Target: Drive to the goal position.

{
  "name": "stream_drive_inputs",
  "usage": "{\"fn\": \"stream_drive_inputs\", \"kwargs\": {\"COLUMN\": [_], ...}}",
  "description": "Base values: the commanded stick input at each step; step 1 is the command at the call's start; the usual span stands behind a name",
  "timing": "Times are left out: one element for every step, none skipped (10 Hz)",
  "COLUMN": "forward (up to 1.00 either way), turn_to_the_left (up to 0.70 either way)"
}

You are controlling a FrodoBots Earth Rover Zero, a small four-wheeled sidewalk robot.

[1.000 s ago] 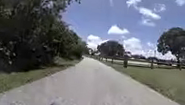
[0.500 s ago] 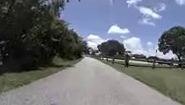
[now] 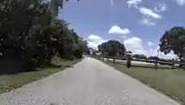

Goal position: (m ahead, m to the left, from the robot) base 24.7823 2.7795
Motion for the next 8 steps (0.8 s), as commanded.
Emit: {"fn": "stream_drive_inputs", "kwargs": {"forward": [0.5, 0.5, 0.5, 0.5, 0.5, 0.5, 0.5, 0.5], "turn_to_the_left": [0.0, 0.0, 0.0, 0.0, 0.0, 0.0, 0.0, 0.0]}}
